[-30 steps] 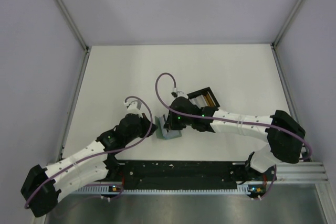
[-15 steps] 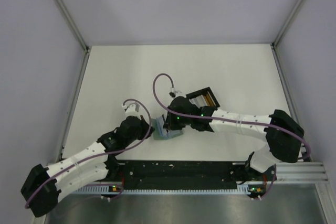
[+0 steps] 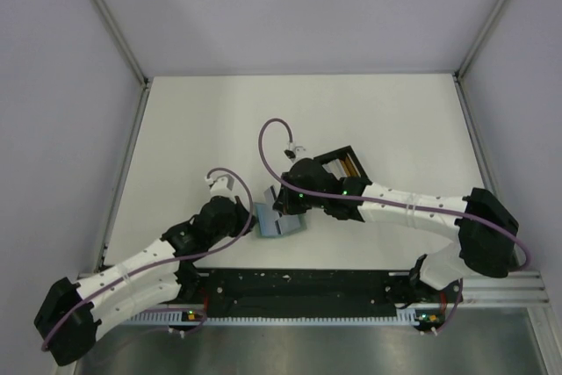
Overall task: Put the credit cards into the card holder
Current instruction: Insert the credit card into the card holder.
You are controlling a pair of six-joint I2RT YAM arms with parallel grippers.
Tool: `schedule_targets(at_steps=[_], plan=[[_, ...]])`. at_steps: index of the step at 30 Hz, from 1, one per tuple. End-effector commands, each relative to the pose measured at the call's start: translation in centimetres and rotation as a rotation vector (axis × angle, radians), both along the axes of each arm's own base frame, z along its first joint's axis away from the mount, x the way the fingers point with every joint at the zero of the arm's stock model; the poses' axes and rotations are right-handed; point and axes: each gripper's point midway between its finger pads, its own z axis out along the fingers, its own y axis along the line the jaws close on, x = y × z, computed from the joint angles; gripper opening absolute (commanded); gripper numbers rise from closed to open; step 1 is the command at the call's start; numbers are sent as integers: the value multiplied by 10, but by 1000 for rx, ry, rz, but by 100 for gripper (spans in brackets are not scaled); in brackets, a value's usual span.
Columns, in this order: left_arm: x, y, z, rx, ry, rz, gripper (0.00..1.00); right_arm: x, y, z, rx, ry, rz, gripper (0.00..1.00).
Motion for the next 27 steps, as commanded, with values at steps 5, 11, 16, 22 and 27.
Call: schedule_targets(at_steps=[5,11,16,22,27], plan=[[10,-17,49,-63,-94,-59,0,6,-3,0,-28,-38,-32,0],[9,-18,47,-69,-88,-63,0,7,-8,-1,-51,-43,-45,0],[8,-19,44,-75,-76,-62,0,7,-11,-9,-70,-23,-62,0],[9,-20,46,-85,-80,-61,0,6,-1,-11,-42,-11,-66,0],[9,-21,47,-90,-82,-61,0,9,3,-8,-19,-58,-134,0]])
